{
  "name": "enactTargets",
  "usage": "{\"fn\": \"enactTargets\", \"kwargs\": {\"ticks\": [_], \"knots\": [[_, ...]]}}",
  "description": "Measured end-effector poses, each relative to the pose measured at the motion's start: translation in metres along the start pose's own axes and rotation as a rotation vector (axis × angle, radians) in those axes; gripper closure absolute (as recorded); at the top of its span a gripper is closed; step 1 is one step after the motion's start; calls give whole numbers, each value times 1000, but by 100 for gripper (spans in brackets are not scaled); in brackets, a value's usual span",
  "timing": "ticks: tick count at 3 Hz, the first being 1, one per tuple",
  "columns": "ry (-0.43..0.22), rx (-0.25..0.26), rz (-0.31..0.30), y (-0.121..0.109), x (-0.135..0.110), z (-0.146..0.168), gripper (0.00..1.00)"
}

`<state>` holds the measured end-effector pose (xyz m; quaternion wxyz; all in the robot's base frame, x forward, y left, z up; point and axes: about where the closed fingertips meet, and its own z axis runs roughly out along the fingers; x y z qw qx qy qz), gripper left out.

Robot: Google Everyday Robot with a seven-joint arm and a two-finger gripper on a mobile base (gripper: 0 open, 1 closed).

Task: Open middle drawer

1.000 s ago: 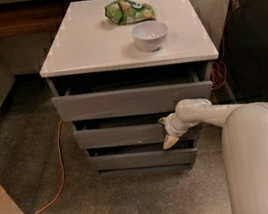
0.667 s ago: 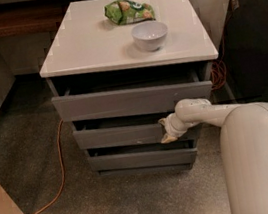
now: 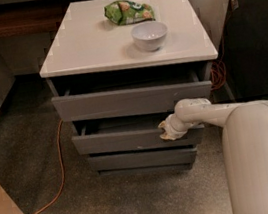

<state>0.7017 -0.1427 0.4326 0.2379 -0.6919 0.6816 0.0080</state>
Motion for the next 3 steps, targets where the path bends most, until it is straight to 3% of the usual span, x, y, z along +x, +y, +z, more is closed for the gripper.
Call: {"fn": "enactTargets", "kwargs": {"ticks": [1, 3], "knots": [[0, 0, 0, -2, -2, -5, 100], [6, -6, 15, 8, -6, -7, 100]]}}
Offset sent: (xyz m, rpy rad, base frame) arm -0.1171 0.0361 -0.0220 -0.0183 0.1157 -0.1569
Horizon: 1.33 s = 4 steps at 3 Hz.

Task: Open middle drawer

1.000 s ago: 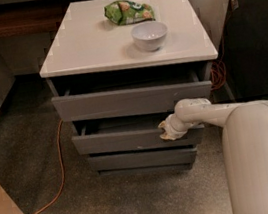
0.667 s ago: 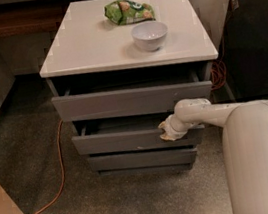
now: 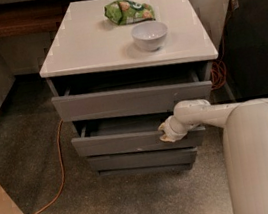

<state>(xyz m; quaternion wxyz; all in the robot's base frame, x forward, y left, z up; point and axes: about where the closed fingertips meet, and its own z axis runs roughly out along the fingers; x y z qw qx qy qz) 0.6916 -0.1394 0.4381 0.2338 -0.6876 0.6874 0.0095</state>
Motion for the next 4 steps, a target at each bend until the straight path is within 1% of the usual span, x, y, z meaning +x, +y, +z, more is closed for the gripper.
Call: {"fn": "enactTargets", "kwargs": {"ticks": [1, 2, 3, 4], "knots": [[0, 0, 0, 0, 0, -1, 89], [2, 0, 11, 4, -2, 0, 56], [2, 0, 11, 4, -2, -1, 29], [2, 0, 11, 4, -3, -1, 44]]}}
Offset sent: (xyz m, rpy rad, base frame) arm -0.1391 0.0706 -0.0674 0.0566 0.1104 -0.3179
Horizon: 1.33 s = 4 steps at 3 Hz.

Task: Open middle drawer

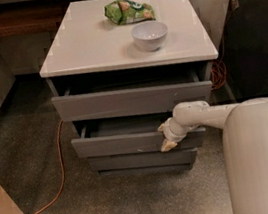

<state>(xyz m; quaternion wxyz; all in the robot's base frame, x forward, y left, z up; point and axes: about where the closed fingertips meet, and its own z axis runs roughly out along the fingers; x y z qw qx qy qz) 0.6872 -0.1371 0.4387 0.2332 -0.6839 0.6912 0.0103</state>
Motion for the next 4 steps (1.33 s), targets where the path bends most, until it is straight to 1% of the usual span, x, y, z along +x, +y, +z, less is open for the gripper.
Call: {"fn": "enactTargets", "kwargs": {"ticks": [1, 2, 3, 4], "knots": [[5, 0, 48, 21, -4, 6, 66], [15, 13, 97, 39, -11, 9, 89], [15, 13, 97, 37, -12, 4, 100], [15, 13, 98, 37, -13, 4, 97]]}}
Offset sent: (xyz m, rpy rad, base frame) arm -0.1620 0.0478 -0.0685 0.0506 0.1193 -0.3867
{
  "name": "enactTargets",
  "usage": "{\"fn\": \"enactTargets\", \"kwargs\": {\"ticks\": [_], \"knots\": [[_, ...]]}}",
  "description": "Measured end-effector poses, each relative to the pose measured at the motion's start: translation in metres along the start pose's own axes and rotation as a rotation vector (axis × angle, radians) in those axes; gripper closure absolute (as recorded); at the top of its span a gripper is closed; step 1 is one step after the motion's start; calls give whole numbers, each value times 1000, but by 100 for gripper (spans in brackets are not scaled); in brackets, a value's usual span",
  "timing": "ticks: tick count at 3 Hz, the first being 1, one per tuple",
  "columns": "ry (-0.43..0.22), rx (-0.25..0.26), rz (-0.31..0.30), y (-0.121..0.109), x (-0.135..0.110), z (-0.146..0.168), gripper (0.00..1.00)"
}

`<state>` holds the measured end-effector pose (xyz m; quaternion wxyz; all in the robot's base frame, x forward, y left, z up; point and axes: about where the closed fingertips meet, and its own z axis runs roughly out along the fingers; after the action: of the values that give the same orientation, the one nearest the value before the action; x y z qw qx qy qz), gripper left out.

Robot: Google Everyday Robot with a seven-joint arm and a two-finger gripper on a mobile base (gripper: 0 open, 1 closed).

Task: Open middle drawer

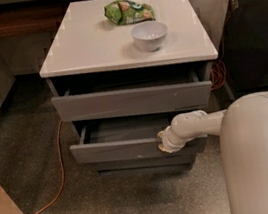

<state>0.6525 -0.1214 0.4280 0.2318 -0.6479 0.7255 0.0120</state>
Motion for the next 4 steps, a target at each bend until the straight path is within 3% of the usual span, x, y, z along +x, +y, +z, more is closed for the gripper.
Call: {"fn": "enactTargets", "kwargs": {"ticks": [4], "knots": [[1, -1, 3, 1, 0, 0, 7]]}}
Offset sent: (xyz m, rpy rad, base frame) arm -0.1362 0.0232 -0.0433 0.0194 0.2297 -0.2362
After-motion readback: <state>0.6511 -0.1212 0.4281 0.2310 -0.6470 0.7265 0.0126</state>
